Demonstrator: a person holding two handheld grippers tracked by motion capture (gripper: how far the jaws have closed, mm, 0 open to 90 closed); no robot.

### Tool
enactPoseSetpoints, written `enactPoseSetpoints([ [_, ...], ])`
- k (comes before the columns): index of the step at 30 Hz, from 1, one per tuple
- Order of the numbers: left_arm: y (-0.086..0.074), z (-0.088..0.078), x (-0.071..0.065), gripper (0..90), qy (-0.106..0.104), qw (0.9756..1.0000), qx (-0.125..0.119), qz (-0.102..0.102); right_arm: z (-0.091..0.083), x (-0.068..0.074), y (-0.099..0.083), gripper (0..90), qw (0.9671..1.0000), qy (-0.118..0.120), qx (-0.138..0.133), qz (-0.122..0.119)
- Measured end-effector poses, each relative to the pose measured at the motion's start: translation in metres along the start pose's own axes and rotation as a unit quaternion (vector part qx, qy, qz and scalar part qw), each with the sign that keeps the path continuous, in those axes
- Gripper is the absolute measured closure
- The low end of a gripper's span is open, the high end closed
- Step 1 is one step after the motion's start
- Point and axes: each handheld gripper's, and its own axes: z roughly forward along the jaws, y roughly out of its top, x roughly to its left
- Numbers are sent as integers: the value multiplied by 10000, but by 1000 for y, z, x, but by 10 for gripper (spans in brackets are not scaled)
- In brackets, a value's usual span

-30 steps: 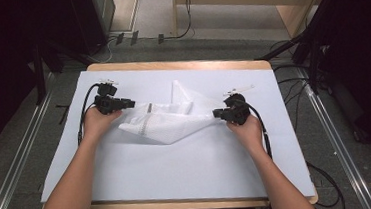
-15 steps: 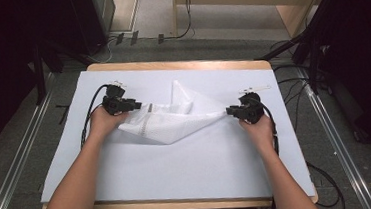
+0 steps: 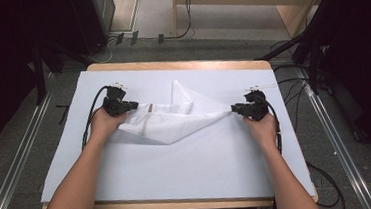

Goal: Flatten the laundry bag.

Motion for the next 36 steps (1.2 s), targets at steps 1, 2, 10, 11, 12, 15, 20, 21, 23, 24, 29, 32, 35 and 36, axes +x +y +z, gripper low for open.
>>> enactPoseSetpoints([
  [1, 1, -1, 0, 900, -66, 10000, 25, -37, 0, -1, 0, 739, 10000, 20, -1, 9],
  [2, 1, -2, 0, 900, -80, 10000, 24, -32, 0, -1, 0, 738, 10000, -1, -4, 8],
  [10, 5, -27, -4, 900, -189, 9992, -321, -129, 1, -8, 4, 722, 10000, -41, -55, 66],
  [11, 5, -30, -5, 900, -187, 9992, -346, -119, 1, -9, 4, 722, 9999, -60, -72, 75],
  [12, 4, -33, -5, 900, -175, 9992, -355, -88, 1, -10, 4, 722, 9999, -63, -70, 100],
  [15, 1, -40, -6, 900, -190, 9990, -380, -127, 2, -12, 4, 722, 9999, -70, -123, 64],
  [20, -5, -49, -6, 900, -210, 9987, -411, -200, 6, -9, 9, 720, 10000, 19, -66, 41],
  [21, -6, -50, -6, 900, -212, 9986, -428, -210, 6, -7, 10, 719, 9999, 61, -114, 26],
  [23, -7, -52, -7, 900, -195, 9987, -427, -206, 7, -4, 12, 720, 9998, 102, -149, 1],
  [24, -8, -53, -8, 900, -195, 9988, -414, -199, 7, -3, 13, 717, 9998, 125, -166, -35],
  [29, -13, -56, -8, 900, -187, 9989, -365, -241, 13, 2, 15, 704, 9998, 212, -44, -17],
  [32, -15, -57, -8, 900, -183, 9988, -347, -276, 20, 4, 14, 706, 9997, 228, 93, -24],
  [35, -18, -58, -6, 900, -164, 9989, -320, -304, 24, 7, 12, 725, 9995, 201, 237, -53],
  [36, -19, -59, -6, 900, -156, 9988, -321, -343, 25, 8, 11, 737, 9994, 157, 267, -138],
])
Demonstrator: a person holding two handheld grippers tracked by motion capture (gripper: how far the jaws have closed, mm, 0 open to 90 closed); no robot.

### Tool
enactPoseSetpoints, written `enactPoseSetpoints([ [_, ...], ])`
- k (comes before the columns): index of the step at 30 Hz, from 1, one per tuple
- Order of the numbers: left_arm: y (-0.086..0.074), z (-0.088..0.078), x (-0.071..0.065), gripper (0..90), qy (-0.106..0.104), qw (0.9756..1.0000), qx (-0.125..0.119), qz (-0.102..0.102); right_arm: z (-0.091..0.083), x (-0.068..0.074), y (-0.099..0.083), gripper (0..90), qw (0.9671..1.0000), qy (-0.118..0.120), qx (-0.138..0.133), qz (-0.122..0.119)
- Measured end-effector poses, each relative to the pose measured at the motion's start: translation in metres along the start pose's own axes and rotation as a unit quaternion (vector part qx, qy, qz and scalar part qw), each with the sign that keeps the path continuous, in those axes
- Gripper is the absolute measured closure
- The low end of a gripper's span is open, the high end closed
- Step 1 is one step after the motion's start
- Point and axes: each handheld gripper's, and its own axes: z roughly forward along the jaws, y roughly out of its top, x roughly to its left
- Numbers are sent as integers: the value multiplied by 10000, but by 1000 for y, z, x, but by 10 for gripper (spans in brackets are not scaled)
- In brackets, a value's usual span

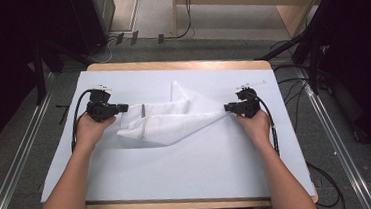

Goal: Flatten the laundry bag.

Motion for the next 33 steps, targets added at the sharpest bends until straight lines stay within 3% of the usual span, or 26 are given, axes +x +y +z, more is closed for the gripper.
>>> enactPoseSetpoints([
  [6, -6, -9, 6, 900, 51, 9999, -18, -114, 0, 5, -2, 888, 9993, -247, 57, -263],
  [14, -13, -24, 19, 900, 108, 9989, -190, -415, -1, 6, 1, 900, 9987, -380, 59, -332],
  [19, -17, -27, 22, 900, 50, 9979, -253, -593, -9, -3, 4, 900, 9983, -529, -153, -173],
  [25, -20, -25, 18, 900, 31, 9983, -150, -566, -17, -21, 3, 900, 9968, -710, -357, 69],
  [30, -27, -23, 19, 892, 1, 9983, -70, -570, -14, -29, 2, 900, 9976, -593, -255, 264],
  [33, -28, -25, 21, 846, -87, 9977, -161, -653, -11, -28, 3, 863, 9978, -590, -206, 220],
])
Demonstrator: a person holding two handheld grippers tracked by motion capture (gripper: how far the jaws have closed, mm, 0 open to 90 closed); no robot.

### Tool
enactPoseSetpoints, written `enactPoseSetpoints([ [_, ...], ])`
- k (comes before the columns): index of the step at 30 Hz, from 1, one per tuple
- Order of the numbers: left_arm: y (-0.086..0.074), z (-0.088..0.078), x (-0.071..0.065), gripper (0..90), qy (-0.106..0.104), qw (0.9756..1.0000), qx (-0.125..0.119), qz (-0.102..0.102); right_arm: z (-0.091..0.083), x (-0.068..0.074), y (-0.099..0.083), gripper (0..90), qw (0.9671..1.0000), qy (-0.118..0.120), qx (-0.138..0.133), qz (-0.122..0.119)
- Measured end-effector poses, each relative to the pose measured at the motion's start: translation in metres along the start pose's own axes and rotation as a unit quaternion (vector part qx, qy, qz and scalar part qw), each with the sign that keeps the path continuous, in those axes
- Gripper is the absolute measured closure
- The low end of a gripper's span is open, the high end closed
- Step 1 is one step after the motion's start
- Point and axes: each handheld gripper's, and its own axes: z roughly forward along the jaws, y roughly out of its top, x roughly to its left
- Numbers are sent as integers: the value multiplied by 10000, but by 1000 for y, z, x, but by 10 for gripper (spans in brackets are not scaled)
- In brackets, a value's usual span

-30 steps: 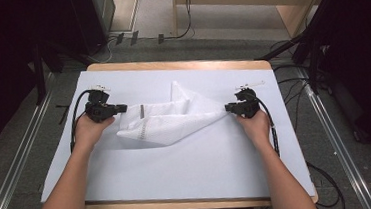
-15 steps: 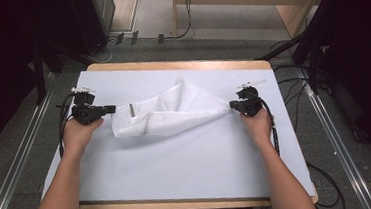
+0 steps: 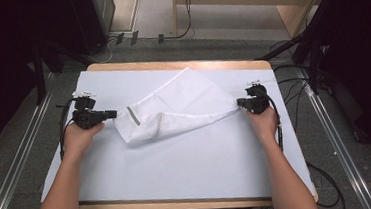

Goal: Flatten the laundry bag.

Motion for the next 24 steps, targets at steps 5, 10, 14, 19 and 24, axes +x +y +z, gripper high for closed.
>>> enactPoseSetpoints([
  [5, 4, -7, -4, 686, 180, 9998, -21, 82, -6, 4, 3, 788, 9997, 176, -138, -38],
  [10, 9, -1, -9, 612, -129, 9999, 41, 69, -14, 15, 5, 746, 9990, 352, -200, -169],
  [14, 12, 13, -14, 599, -178, 9994, 251, 134, -17, 23, 5, 725, 9981, 538, -193, -228],
  [19, 20, 27, -22, 804, -237, 9985, 430, 246, -17, 36, 2, 746, 9969, 663, -145, -406],
  [24, 26, 40, -27, 900, -364, 9977, 493, 301, -17, 46, -2, 733, 9956, 751, -90, -558],
])
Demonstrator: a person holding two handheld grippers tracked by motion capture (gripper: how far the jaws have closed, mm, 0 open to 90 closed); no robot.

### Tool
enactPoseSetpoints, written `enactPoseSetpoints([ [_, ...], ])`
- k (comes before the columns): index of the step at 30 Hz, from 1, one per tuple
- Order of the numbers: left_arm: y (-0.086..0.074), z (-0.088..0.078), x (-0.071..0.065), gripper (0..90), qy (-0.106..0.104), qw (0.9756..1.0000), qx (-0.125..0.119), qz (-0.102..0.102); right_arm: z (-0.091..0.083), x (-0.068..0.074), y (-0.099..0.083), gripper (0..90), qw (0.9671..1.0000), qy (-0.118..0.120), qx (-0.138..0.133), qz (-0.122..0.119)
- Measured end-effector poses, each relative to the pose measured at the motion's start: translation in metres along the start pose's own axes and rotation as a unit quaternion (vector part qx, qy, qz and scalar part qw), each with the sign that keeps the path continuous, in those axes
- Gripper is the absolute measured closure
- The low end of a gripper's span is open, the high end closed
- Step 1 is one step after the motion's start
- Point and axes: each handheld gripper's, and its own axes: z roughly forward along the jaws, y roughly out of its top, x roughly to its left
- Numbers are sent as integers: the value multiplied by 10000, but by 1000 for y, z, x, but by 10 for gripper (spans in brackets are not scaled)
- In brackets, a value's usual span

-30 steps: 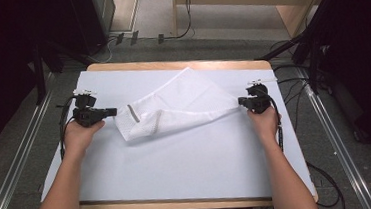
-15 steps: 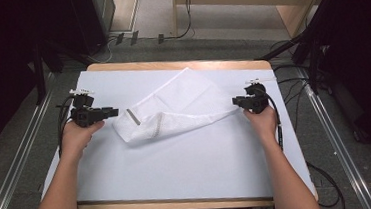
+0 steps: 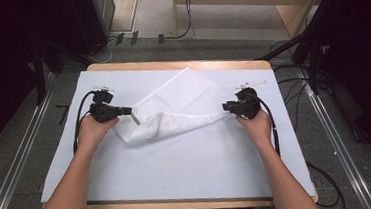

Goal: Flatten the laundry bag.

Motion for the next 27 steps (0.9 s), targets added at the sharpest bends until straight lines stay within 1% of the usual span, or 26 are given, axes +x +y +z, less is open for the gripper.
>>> enactPoseSetpoints([
  [1, 1, 3, 0, 900, 25, 10000, 8, 17, 0, 2, -1, 727, 10000, 20, 13, -10],
  [3, 2, 11, 1, 900, -33, 9999, 111, 31, 1, 5, -3, 712, 10000, 14, 57, -72],
  [7, 4, 27, 2, 900, 54, 9995, 293, 76, 1, 10, -6, 683, 9998, 2, 102, -154],
  [8, 4, 27, 2, 900, 54, 9995, 293, 76, 1, 10, -7, 681, 9997, 12, 120, -207],
  [9, 5, 33, 1, 900, 90, 9992, 371, 106, 1, 11, -7, 676, 9997, 11, 122, -208],
  [10, 5, 36, 0, 900, 34, 9991, 403, 130, 1, 12, -7, 675, 9996, 15, 145, -232],
  [11, 5, 36, 0, 900, 34, 9991, 403, 130, 1, 12, -7, 674, 9996, 16, 150, -250],
  [12, 4, 41, -3, 900, -22, 9988, 453, 186, 0, 13, -8, 672, 9996, 0, 140, -259],
  [15, 4, 43, -9, 900, -69, 9981, 525, 311, -1, 14, -8, 672, 9995, -3, 131, -286],
  [20, 2, 44, -18, 900, -199, 9969, 644, 404, -1, 15, -8, 671, 9995, 13, 110, -310],
  [21, 2, 44, -19, 900, -207, 9965, 669, 458, -1, 15, -8, 671, 9995, 8, 118, -306],
  [22, 2, 44, -19, 900, -207, 9965, 669, 458, -1, 15, -8, 671, 9995, 8, 118, -306],
  [23, 1, 45, -24, 900, -257, 9958, 715, 521, -1, 15, -7, 671, 9994, 0, 101, -328],
  [26, 0, 45, -31, 900, -341, 9949, 731, 613, -2, 15, -7, 671, 9995, -4, 80, -315],
  [27, -1, 45, -33, 900, -396, 9947, 695, 639, -2, 16, -7, 671, 9995, 0, 73, -317],
])
